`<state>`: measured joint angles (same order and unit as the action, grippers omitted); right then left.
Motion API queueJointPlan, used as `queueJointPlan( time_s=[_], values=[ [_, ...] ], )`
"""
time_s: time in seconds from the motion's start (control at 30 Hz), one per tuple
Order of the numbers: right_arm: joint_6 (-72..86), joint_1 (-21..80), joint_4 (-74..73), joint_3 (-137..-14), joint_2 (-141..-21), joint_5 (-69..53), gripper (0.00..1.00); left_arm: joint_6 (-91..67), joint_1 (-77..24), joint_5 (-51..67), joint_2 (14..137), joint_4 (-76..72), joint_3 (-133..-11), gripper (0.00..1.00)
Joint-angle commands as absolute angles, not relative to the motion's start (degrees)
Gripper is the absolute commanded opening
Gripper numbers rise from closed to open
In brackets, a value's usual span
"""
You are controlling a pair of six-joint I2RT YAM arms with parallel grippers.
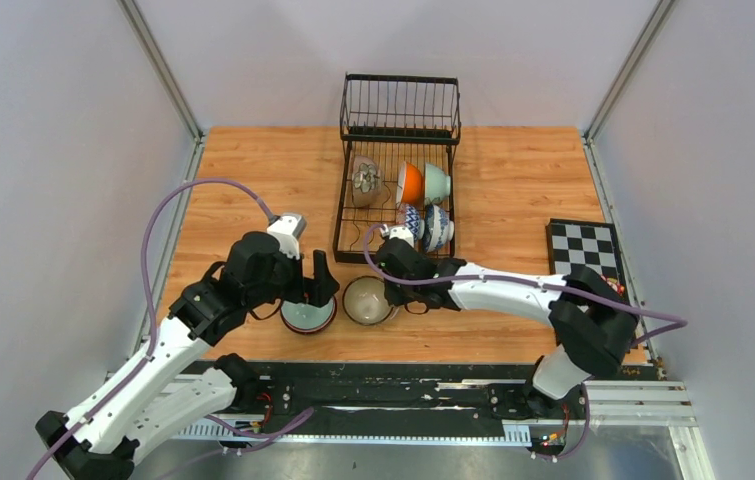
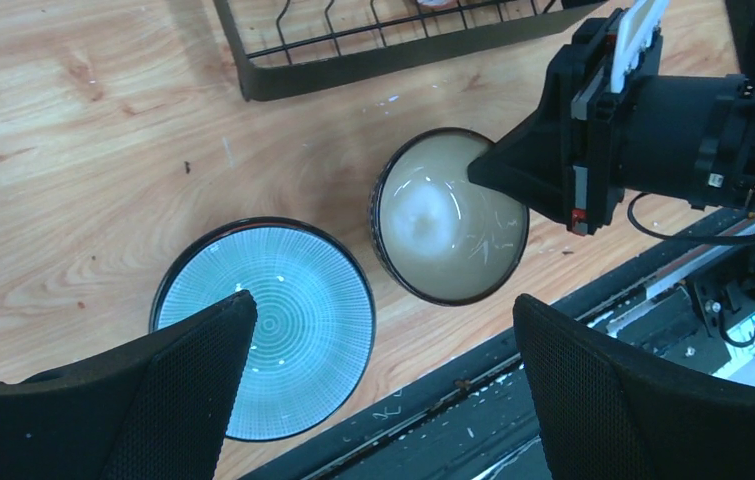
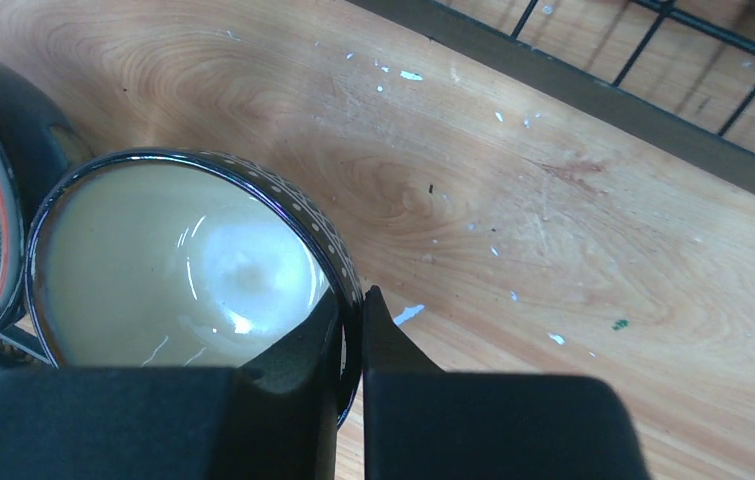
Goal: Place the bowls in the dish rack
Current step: Pick up the bowl from the center of the board.
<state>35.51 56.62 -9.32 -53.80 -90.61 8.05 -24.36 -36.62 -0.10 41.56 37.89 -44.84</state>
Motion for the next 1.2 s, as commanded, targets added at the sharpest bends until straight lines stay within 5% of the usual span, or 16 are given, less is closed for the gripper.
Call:
queueJointPlan(
  time_s=[0.0,0.57,1.17],
  values=[
    [34.60,58.39,-11.21,-53.59,-85.12,11.79,0.03,-26.72,-38.07,2.12,42.69,34.85,-44.04,1.00],
    [31.97,68.08,-22.02,-59.17,-74.80,26.10,0.03,-32.56,-49.76,-9.78,50.86,32.92,-45.15,0.93],
    [30.45,72.53,-26.63,-66.09,-77.08,33.97,0.03,-35.29,-56.28,-14.68,56.79,31.21,-46.02,0.41]
  ],
)
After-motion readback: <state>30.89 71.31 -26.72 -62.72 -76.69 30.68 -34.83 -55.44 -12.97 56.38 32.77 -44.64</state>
